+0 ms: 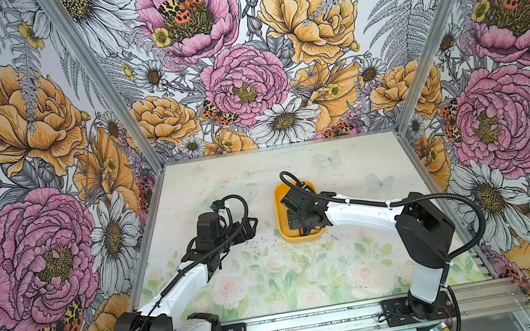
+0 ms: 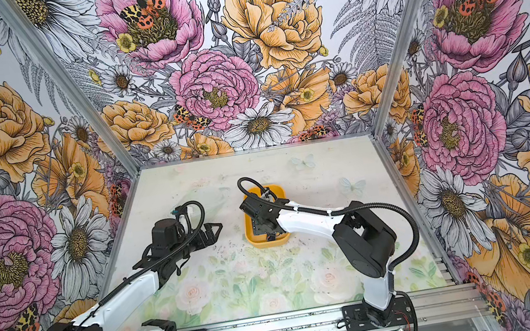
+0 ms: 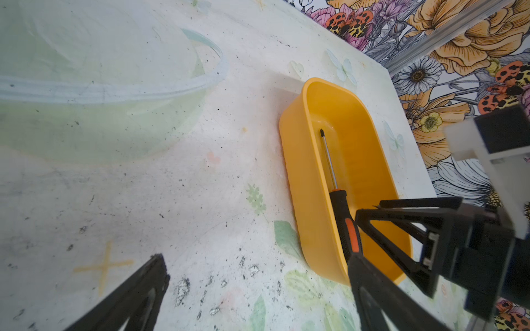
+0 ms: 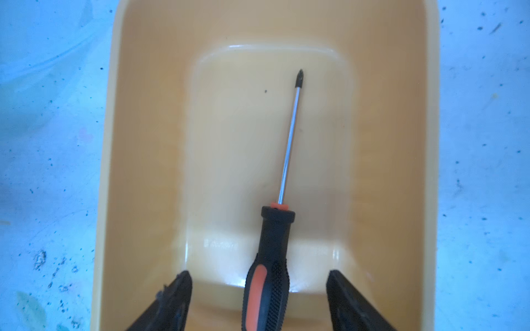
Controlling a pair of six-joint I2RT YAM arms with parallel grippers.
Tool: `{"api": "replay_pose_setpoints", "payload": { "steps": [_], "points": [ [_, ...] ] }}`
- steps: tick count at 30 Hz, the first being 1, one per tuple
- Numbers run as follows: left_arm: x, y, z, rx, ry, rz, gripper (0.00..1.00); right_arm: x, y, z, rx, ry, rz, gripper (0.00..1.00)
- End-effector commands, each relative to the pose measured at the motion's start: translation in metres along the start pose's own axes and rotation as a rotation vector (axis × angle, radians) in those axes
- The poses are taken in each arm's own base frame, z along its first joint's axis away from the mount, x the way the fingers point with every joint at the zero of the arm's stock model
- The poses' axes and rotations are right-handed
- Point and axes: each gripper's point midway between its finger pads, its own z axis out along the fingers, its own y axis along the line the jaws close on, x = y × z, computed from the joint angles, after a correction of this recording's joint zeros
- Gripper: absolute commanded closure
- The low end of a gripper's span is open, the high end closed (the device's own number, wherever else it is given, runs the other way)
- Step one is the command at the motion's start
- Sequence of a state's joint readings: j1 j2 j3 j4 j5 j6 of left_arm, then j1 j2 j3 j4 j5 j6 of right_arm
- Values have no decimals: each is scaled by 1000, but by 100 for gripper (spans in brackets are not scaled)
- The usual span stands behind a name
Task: Put the screwdriver in the bin
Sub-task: Place the screwdriver into the bin, then reset both arms
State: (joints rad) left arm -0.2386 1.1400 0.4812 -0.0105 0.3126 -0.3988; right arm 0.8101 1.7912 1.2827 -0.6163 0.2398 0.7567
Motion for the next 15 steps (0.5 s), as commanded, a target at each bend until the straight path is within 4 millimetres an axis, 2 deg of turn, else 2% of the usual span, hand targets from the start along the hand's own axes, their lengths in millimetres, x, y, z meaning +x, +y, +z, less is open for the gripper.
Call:
{"api": "replay_pose_setpoints", "payload": {
  "steps": [1, 6, 8, 11, 15],
  "points": [
    [-18, -9, -6, -8, -39, 64, 1, -23, 10, -34, -103, -49, -216, 24],
    [-39, -10, -12, -47, -86, 126, 1, -26, -7, -56, -115, -118, -572, 25],
    [-51, -13, -15, -57, -120, 166, 1, -29, -17, -62, -122, -171, -655, 25],
    [-70, -16, -22, -87, -181, 229, 1, -47, -46, -70, -123, -280, -634, 25],
    [-98, -8, -33, -173, -252, 285, 1, -73, -99, -71, -66, -383, -488, 25]
  ]
}}
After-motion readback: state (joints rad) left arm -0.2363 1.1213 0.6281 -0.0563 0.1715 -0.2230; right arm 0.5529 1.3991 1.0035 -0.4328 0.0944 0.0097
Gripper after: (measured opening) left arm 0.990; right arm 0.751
